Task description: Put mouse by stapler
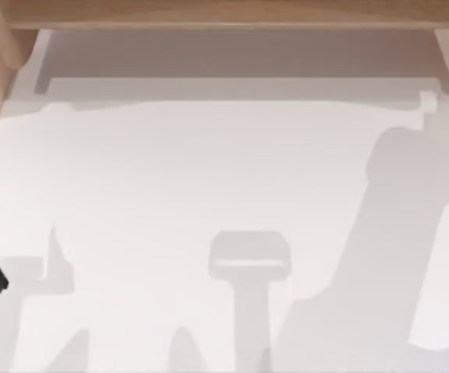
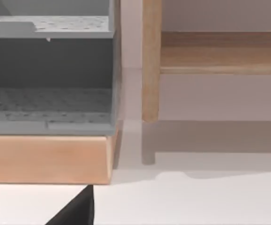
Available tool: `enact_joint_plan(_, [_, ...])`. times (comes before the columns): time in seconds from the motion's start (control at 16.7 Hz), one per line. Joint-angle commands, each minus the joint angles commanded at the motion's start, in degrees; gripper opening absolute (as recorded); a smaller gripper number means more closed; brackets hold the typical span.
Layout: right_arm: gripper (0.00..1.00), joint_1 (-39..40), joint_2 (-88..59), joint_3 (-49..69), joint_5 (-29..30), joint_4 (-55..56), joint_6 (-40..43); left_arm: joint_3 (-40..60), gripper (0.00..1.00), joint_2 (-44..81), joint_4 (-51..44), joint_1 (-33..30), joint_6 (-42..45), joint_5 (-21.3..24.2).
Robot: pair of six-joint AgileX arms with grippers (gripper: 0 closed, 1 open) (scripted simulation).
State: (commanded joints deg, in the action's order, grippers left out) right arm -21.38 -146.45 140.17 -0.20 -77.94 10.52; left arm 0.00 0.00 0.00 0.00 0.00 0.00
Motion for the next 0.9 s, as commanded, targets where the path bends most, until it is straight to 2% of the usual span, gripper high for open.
enact_joint_plan(0.48, [1.0,0.3,-2.1,1.1,-0.3,0.6,0.2,0.0,1.0,0.0,0.0,0.0,0.0,0.0])
enact_joint_plan(0.9, [1.0,0.4,-2.1,-2.7,-0.3,4.5,0.2,0.0,1.0,0.0,0.0,0.0,0.0,0.0])
